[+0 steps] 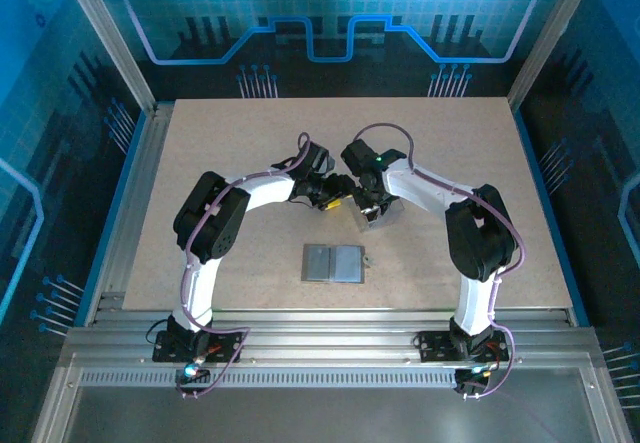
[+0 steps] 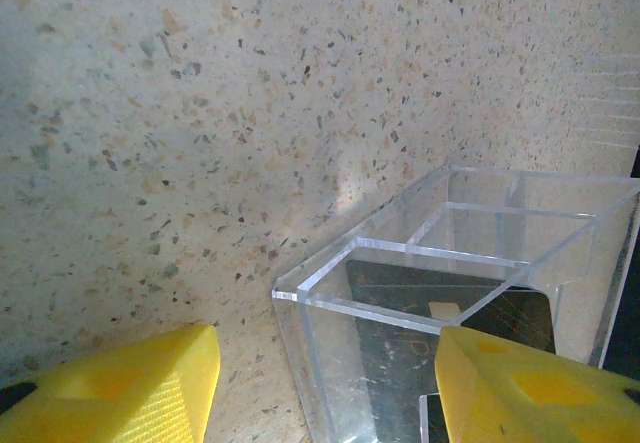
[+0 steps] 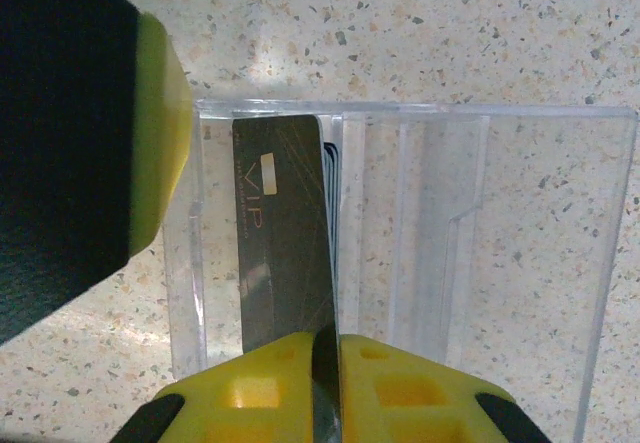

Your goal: Put the credit cards into the card holder

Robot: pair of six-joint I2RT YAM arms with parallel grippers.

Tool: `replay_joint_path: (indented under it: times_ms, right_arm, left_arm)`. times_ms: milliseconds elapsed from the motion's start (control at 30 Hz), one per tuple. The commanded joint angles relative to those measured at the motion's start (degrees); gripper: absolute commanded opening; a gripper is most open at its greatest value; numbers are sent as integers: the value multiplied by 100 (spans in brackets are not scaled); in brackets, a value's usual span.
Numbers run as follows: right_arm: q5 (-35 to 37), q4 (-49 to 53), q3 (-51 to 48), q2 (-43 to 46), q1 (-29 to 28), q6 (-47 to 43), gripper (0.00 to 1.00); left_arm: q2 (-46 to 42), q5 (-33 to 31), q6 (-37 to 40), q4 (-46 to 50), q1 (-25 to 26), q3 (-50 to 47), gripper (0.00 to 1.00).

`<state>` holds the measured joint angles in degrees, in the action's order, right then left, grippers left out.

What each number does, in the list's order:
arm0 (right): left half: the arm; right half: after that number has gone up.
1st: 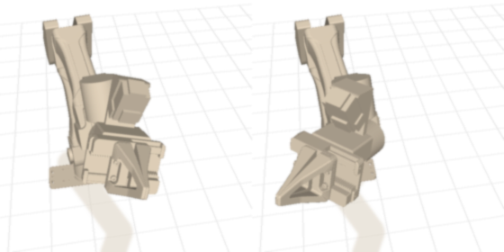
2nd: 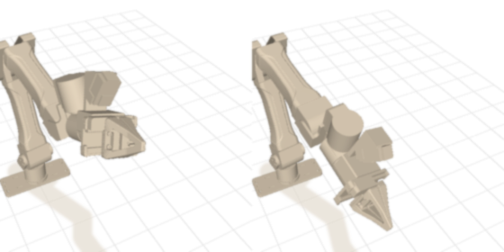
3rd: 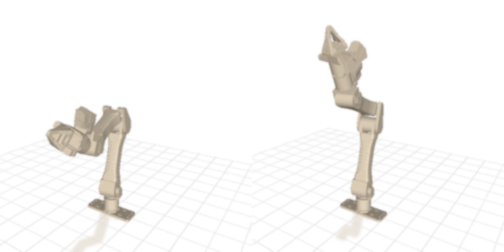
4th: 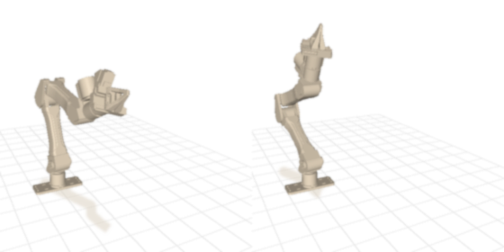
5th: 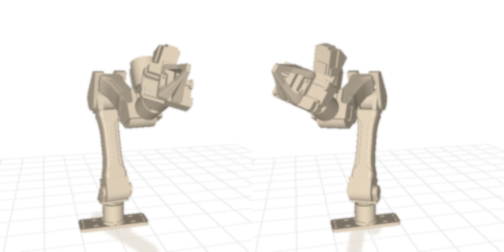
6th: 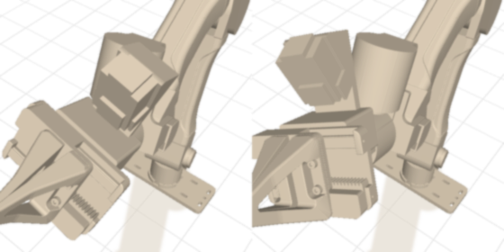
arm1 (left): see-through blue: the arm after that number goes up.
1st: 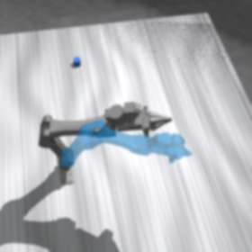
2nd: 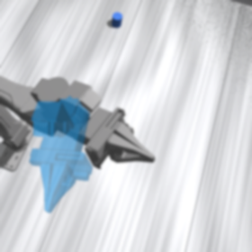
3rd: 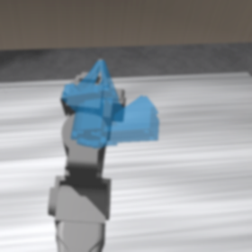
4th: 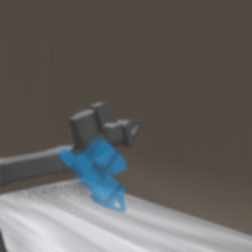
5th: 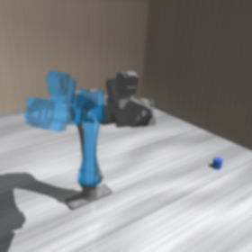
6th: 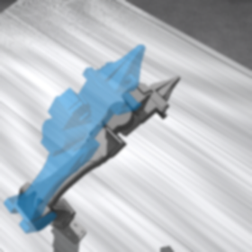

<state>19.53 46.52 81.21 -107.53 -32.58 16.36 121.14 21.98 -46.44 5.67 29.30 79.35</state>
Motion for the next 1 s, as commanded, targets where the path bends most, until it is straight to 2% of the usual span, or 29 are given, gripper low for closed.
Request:
replay_joint_path:
  times_ms: [0, 333, 567, 767, 967]
  right_arm:
    - [130, 230, 192, 178, 6, -89, 13]
    - [0, 339, 269, 203, 17, -120, 6]
    - [-511, 288, 226, 346, 88, -142, 0]
    - [-879, 213, 184, 579, 240, -120, 0]
    - [-1105, 5, -20, 1005, 327, -28, 0]
  left_arm:
    - [220, -123, 100, 400, 19, -103, 60]
    - [105, -115, 116, 398, -3, -196, 60]
    - [-140, -36, 143, 389, -47, -327, 60]
    - [-757, 111, 318, 469, -177, -528, 60]
    - [-1769, 20, 750, 837, -188, -939, 63]
